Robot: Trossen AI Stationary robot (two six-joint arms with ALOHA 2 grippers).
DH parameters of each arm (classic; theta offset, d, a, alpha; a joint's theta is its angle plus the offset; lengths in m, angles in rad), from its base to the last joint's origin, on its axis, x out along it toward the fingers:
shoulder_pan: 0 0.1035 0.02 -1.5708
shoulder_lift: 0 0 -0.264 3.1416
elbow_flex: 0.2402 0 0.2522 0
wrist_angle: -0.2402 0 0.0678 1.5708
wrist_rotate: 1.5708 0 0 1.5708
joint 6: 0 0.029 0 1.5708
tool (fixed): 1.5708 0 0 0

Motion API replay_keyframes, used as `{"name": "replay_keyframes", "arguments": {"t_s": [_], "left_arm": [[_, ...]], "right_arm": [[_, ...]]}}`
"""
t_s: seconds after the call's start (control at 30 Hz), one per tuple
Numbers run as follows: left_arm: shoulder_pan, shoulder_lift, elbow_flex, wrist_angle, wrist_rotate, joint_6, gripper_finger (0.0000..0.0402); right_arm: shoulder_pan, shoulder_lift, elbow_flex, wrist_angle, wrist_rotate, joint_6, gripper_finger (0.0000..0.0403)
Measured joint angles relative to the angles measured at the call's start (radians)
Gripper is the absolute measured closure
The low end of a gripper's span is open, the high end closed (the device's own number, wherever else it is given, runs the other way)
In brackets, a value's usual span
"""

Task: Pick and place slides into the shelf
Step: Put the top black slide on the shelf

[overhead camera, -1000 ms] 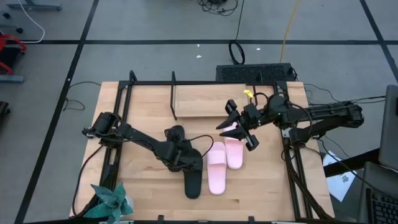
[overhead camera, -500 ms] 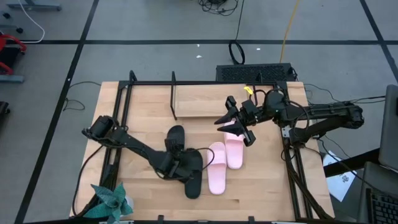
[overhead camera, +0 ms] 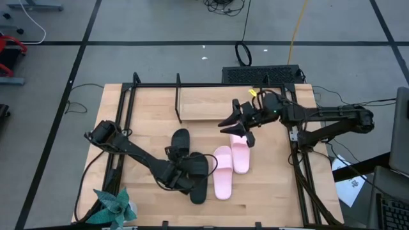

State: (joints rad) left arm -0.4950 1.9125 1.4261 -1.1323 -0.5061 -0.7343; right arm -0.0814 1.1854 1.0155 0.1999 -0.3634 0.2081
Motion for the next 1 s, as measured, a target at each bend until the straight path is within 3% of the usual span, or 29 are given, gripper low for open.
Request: {"name": "replay_keyframes", "arguments": {"t_s": [0.2, 0.4, 0.6, 0.77, 1.0], "left_arm": [[-0.004, 0.000, 0.038, -0.057, -0.013, 0.027, 0.0151], [-0.035, 0.000, 0.020, -0.046, 0.058, 0.006, 0.0151], [-0.054, 0.000, 0.018, -0.072, -0.007, -0.001, 0.0151], [-0.014, 0.000, 0.017, -0.071, -0.044, 0.003, 0.0151], [0.094, 0.076, 0.016, -0.037, -0.062, 0.127, 0.0151]], "right_arm": [[-0.024, -0.002, 0.000, -0.052, -0.002, -0.003, 0.0305], [-0.024, -0.016, 0.000, -0.041, -0.004, -0.004, 0.0305], [-0.031, -0.076, 0.000, -0.031, -0.004, -0.012, 0.0305], [-0.030, -0.144, 0.000, -0.032, -0.004, -0.019, 0.0305], [-0.030, -0.221, 0.000, -0.032, -0.005, -0.058, 0.0305]]}}
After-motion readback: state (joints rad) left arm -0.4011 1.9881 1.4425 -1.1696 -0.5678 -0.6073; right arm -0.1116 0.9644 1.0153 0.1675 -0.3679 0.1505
